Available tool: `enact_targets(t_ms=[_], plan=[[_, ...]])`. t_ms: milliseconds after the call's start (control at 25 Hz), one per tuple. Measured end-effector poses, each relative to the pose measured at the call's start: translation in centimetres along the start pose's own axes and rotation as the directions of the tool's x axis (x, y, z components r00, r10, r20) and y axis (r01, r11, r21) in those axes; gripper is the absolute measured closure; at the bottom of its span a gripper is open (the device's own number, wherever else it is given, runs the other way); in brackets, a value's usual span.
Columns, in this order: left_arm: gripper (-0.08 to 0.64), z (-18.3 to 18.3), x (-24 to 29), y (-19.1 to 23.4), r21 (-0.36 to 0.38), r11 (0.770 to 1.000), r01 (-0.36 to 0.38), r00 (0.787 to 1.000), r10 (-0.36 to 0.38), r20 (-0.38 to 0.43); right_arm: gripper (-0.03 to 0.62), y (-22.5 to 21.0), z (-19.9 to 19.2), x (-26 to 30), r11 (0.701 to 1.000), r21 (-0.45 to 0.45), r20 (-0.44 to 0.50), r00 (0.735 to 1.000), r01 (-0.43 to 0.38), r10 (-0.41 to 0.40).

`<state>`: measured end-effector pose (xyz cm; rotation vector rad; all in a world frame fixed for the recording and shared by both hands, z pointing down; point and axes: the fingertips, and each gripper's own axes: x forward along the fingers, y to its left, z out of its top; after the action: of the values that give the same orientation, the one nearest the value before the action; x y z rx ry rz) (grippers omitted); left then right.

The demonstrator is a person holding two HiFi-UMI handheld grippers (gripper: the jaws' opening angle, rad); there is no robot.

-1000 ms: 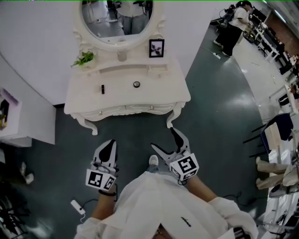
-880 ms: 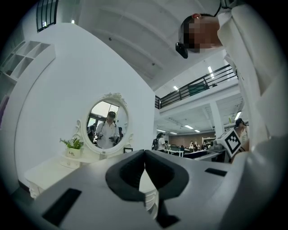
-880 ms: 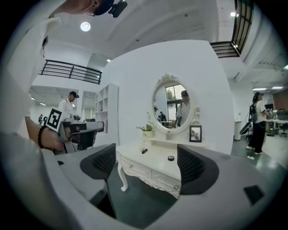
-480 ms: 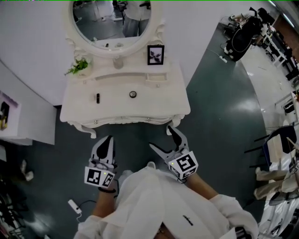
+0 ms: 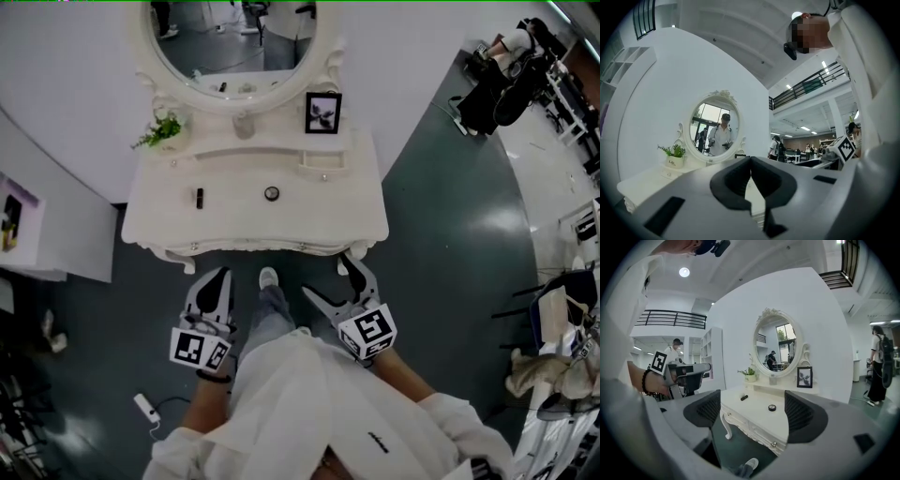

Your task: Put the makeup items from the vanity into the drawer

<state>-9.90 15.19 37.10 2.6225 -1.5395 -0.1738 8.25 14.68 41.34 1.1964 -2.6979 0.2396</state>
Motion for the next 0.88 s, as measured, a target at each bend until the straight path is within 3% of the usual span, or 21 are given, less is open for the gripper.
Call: enact_targets(t_ms=[520, 880], plan=[[0.534, -1.3, 11.8, 7.6, -0.019, 0.996, 0.090, 0.996, -0.090, -0.024, 0.169, -6.3, 0.7, 10.8, 1.000, -0.013, -0.050, 0.998, 0.028, -0.028], [0.534, -3.4, 19.6, 14.1, -0.063, 0.983, 0.175, 0.981, -0.179, -0.079, 0.169, -8.3, -0.4, 21.8, 0.999, -0.043, -0.165, 0.986, -0.004, -0.003]])
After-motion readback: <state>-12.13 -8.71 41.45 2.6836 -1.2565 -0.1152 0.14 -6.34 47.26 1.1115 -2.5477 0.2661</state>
